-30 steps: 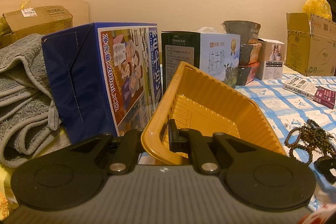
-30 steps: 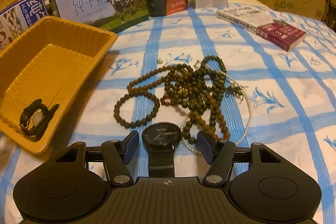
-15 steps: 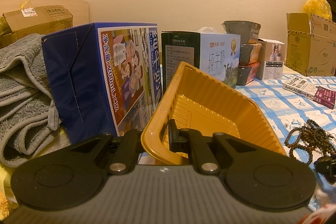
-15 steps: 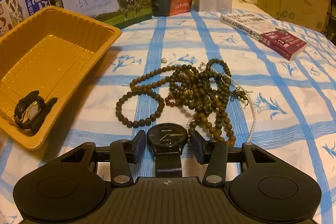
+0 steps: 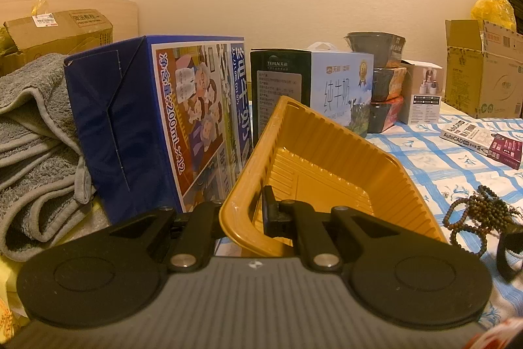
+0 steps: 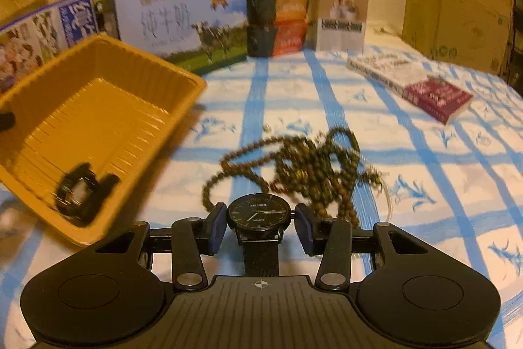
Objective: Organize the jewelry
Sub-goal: 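Carry the wristwatch into the orange tray with the right tool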
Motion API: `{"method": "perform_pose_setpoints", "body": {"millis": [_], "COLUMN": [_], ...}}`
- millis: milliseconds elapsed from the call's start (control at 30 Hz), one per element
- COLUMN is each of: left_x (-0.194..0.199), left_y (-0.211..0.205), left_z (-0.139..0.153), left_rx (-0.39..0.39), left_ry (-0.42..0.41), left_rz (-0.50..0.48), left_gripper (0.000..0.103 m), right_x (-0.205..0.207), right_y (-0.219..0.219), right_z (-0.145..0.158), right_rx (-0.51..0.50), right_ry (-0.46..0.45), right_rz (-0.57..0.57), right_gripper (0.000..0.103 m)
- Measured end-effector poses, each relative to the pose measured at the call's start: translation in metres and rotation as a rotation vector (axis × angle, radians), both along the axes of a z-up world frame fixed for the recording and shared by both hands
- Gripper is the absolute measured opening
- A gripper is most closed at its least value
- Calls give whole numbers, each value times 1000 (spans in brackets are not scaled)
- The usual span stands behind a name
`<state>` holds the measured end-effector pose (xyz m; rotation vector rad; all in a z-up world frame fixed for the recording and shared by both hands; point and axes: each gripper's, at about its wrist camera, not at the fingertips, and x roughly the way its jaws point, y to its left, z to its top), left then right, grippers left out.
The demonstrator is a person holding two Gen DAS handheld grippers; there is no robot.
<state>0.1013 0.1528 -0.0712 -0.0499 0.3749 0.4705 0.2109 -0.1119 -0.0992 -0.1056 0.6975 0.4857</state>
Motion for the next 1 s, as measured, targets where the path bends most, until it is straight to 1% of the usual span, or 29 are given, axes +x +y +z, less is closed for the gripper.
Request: {"method": "perform_pose_setpoints", "body": {"millis": [267, 400, 500, 633, 767, 900, 1000], "left_x": [0, 0, -1, -1, -1, -1, -1], "left_y": [0, 0, -1, 1, 1, 2, 2], "left_z": [0, 0, 0, 0, 0, 0, 0], "left_rx": [-3, -7, -9, -12, -15, -16, -15], "left_ry": [0, 0, -2, -1, -2, -3, -1], "left_rz": [0, 4, 3, 3, 3, 4, 4], "left_gripper": [9, 9, 9, 9, 9, 9, 9], "right_x": [-13, -16, -16, -15, -15, -17, -17], "right_y": [26, 53, 76, 104, 125, 137, 139], "right_z": [40, 62, 67, 59, 44, 27, 16], "right_rx": [95, 174, 237, 287, 304, 263, 233], "right_ry": [-67, -86, -73, -26, 18, 50, 63], "right_rz": [84, 166, 238, 304, 346, 370, 373], "right_gripper": [45, 45, 45, 45, 45, 45, 45]}}
